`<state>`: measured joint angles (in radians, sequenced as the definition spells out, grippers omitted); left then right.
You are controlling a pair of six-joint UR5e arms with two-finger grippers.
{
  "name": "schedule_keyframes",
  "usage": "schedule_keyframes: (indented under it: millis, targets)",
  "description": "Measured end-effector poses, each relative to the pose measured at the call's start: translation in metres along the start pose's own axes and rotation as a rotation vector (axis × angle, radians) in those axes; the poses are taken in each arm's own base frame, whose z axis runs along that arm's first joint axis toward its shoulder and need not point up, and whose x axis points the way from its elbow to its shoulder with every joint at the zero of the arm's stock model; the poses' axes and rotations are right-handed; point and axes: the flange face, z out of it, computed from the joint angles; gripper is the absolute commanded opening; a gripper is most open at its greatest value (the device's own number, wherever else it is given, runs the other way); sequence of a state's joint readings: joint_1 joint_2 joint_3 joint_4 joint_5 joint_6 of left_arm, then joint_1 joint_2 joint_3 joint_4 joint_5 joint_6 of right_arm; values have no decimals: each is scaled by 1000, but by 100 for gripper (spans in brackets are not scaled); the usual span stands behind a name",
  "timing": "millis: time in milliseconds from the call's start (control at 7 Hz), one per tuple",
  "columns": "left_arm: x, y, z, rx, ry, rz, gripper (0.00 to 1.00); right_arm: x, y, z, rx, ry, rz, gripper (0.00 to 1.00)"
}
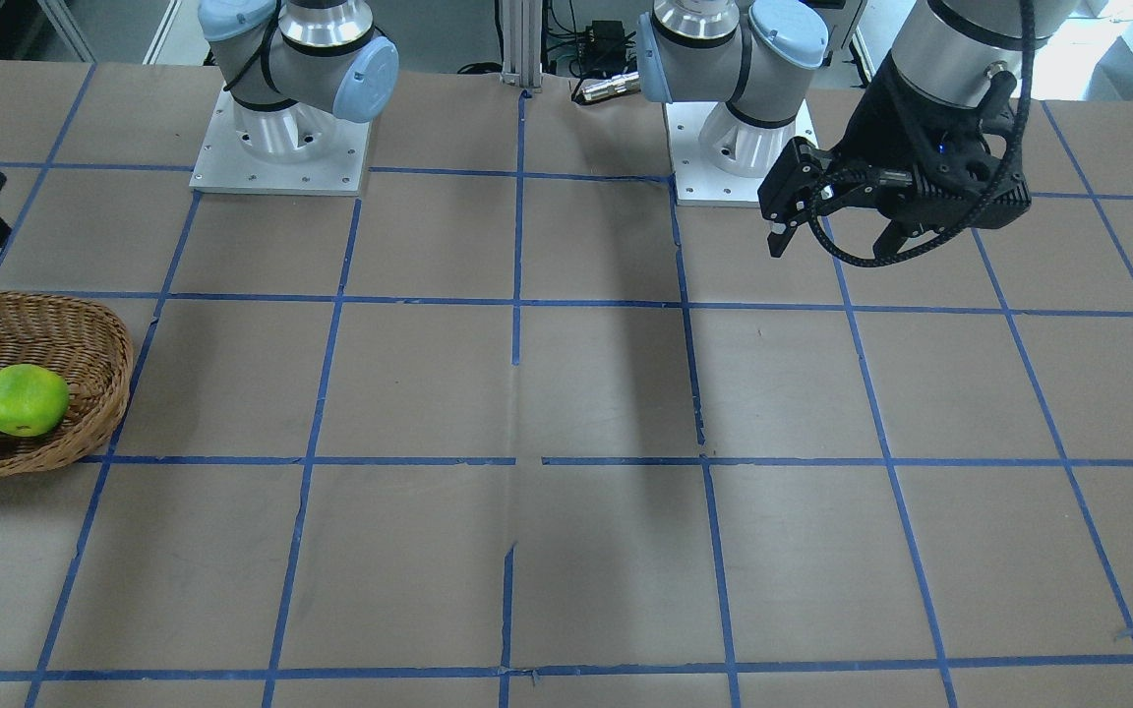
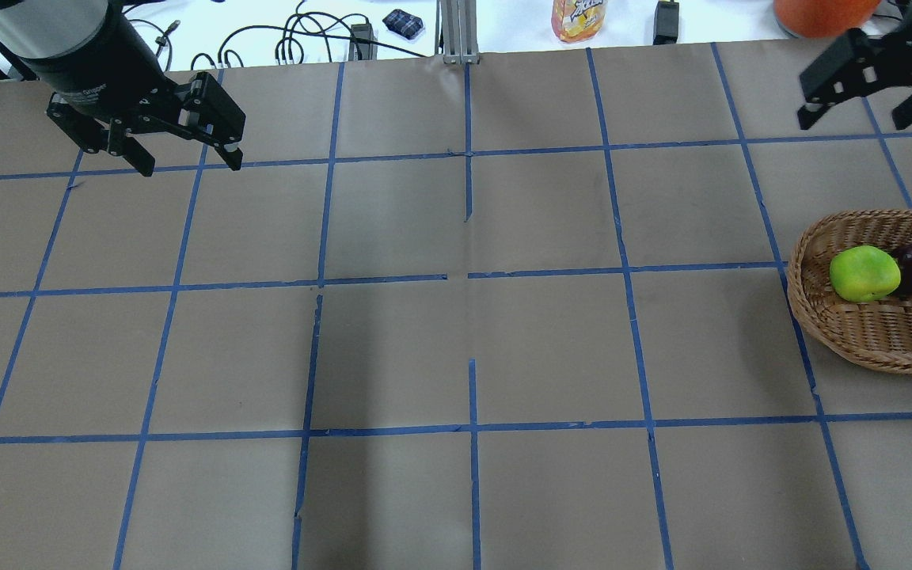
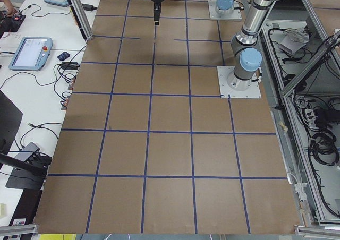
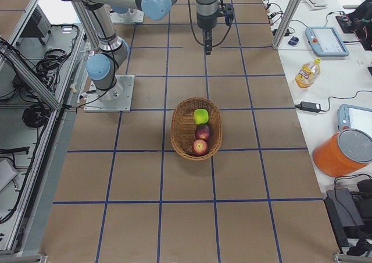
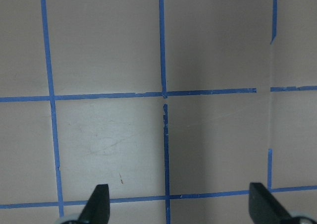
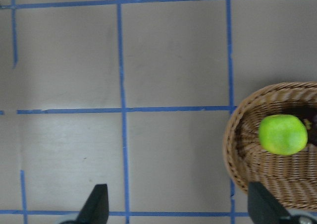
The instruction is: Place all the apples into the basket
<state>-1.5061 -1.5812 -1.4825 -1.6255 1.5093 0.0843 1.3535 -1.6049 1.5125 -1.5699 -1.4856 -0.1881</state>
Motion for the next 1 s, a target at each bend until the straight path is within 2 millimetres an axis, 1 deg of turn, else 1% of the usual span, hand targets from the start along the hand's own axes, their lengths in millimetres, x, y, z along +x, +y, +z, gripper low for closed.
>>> schedule_keyframes:
  millis: [143,286,429,571,1000]
  targets:
    - [0,0,0,-1,0,0,100,-53,3,6,-19,1,23,100]
    - [0,0,1,-2,-1,0,100,-90,8,13,-34,18,40,100]
    - [0,0,1,-3,-1,1,100,-108,13,17,-42,33,45,100]
    - [0,0,2,-4,0,1,100,-115,14,20,-46,40,48,100]
    - [0,0,2,-6,-3,1,100,-119,15,25,-52,43,49,100]
